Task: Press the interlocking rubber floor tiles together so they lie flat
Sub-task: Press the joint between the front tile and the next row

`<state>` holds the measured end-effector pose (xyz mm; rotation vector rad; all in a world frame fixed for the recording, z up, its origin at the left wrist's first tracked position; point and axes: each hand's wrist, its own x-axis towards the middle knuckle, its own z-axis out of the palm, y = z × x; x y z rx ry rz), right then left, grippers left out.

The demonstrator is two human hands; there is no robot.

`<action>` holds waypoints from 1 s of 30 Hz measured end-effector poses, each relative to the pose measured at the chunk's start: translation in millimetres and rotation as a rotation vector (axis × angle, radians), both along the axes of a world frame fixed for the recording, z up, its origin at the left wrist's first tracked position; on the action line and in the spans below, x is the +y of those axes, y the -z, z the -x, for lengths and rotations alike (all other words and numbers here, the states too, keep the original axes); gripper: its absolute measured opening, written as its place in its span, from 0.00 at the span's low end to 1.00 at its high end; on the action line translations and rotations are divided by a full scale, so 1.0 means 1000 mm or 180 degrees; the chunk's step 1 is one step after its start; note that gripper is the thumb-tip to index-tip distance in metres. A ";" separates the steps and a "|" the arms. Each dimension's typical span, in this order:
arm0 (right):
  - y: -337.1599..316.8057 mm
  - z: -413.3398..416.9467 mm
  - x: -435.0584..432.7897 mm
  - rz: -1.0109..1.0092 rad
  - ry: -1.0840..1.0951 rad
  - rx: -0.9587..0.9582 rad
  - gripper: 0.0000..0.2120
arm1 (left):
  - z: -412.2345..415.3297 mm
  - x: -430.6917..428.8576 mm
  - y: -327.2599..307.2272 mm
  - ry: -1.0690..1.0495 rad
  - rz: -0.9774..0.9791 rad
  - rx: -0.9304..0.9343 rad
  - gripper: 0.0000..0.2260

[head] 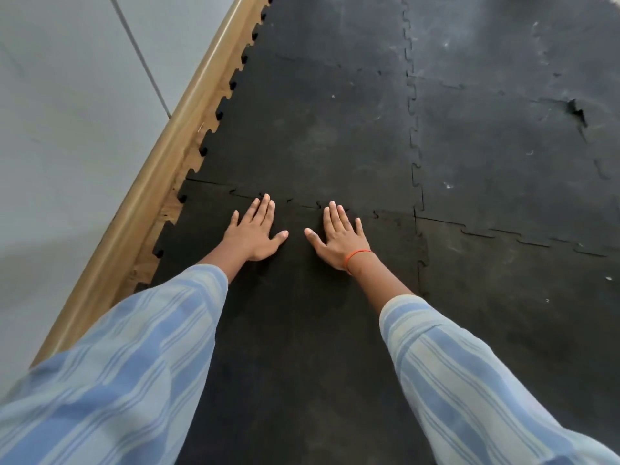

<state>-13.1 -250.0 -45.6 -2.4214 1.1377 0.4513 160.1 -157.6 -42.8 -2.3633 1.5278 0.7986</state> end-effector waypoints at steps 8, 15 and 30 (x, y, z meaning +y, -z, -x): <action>-0.018 -0.019 -0.016 -0.0384 0.0048 0.0373 0.38 | -0.008 -0.021 -0.011 -0.0106 -0.0182 0.0136 0.35; 0.003 0.013 -0.004 0.0066 0.0265 -0.0011 0.36 | -0.015 0.002 -0.004 -0.0330 0.0173 0.0028 0.43; 0.006 0.055 -0.013 0.0303 0.0556 0.0111 0.41 | -0.043 0.016 -0.013 -0.0827 -0.0213 -0.0104 0.60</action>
